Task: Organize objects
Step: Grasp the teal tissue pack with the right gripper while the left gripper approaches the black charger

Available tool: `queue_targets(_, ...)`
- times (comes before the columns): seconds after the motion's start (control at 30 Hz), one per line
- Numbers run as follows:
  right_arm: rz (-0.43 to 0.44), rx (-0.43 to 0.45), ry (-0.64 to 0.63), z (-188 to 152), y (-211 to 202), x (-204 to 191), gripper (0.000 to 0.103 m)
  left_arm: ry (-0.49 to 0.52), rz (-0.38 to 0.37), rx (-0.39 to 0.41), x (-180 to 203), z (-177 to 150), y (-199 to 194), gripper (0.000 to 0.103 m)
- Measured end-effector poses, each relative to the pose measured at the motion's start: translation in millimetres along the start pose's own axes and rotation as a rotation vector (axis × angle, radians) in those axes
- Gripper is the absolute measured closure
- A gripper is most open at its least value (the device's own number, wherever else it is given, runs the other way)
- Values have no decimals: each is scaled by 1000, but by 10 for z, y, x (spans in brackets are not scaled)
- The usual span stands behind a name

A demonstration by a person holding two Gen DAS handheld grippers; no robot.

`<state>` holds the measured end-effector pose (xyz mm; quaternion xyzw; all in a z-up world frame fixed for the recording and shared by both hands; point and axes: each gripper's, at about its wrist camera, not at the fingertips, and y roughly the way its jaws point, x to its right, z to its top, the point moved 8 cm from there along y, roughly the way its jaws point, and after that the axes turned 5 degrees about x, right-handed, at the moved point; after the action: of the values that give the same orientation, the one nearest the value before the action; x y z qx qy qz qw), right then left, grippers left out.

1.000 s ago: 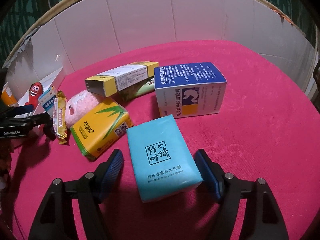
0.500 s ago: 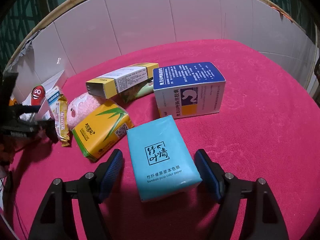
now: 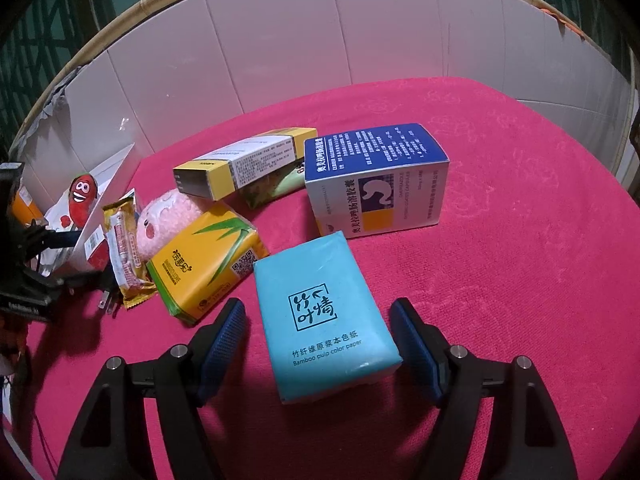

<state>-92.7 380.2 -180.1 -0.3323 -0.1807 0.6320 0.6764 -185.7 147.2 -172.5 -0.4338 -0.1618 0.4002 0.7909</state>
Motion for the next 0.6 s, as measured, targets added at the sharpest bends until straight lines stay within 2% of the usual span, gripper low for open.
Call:
queue_targets(0.13, 9, 3, 8, -17, -51, -1, 23, 31, -26, 70, -68, 14, -295, 8)
queue_targets(0.23, 18, 5, 15, -30, -74, 0, 23, 64, -69, 128, 47, 45, -518, 8)
queue_targets(0.3, 20, 6, 18, -30, -79, -1, 23, 82, -98, 148, 79, 145, -532, 8)
queue_targets(0.47, 30, 8, 26, -27, -88, 15, 23, 114, -71, 75, 198, 214, -272, 8)
queue_targets(0.53, 31, 7, 26, -21, -80, 14, 23, 92, -38, 34, 117, 208, -172, 8)
queue_targets(0.6, 29, 6, 24, -23, -81, 8, 23, 41, -48, 17, 29, 191, -132, 8)
